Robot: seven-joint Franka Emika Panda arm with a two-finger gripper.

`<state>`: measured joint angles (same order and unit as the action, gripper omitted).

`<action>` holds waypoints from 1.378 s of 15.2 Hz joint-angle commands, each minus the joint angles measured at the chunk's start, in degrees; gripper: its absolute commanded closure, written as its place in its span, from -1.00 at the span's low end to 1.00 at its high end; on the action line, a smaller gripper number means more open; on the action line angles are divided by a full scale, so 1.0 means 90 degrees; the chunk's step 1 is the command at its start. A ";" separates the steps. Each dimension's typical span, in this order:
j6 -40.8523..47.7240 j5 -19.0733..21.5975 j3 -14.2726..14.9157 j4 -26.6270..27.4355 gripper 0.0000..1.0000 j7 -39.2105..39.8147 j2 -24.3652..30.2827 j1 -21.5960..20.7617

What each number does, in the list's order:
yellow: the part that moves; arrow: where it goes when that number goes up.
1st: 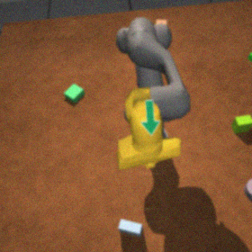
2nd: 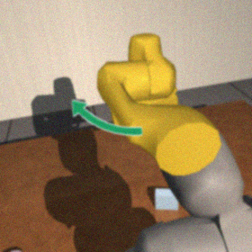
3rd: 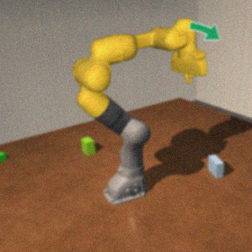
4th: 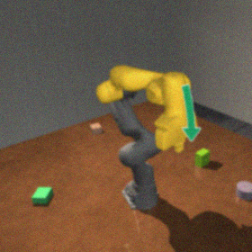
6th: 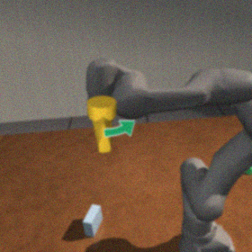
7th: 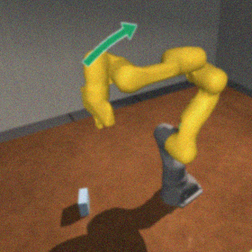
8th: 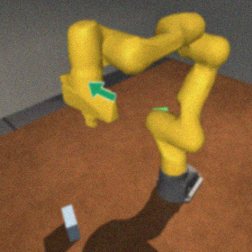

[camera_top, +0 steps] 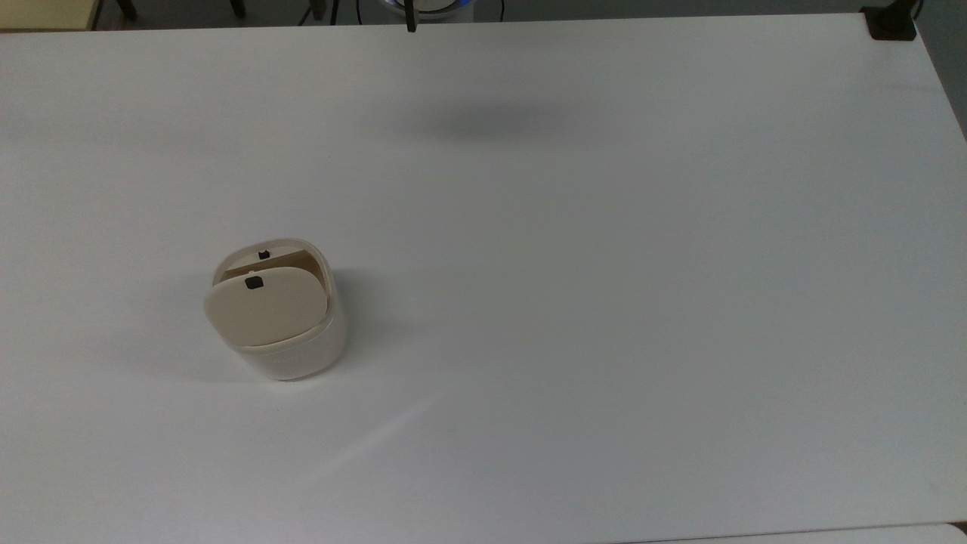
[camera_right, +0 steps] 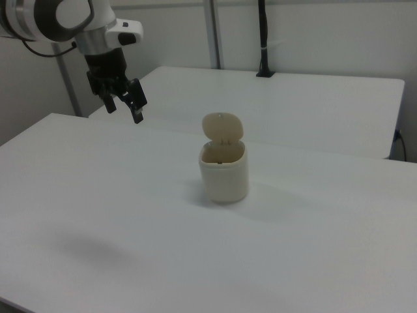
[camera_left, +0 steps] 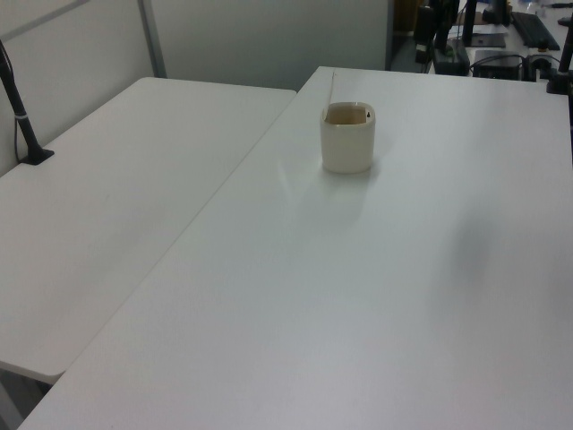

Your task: Close the trash bin

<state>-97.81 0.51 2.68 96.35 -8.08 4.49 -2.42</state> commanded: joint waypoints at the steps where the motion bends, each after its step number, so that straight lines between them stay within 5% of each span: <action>1: 0.0145 -0.0076 -0.0054 -0.0061 -1.00 0.0059 -0.0010 0.0044; 15: 0.0068 -0.0086 -0.0054 -0.0071 -1.00 0.0146 -0.0068 0.0074; 19: -0.0673 -0.0096 -0.0054 -0.0100 -1.00 0.0088 -0.0332 0.0074; 21: -0.1073 -0.0096 -0.0044 -0.0197 -0.79 0.0078 -0.0401 0.0084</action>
<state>-102.97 0.47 2.68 96.29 -8.05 2.59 -2.31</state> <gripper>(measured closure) 0.018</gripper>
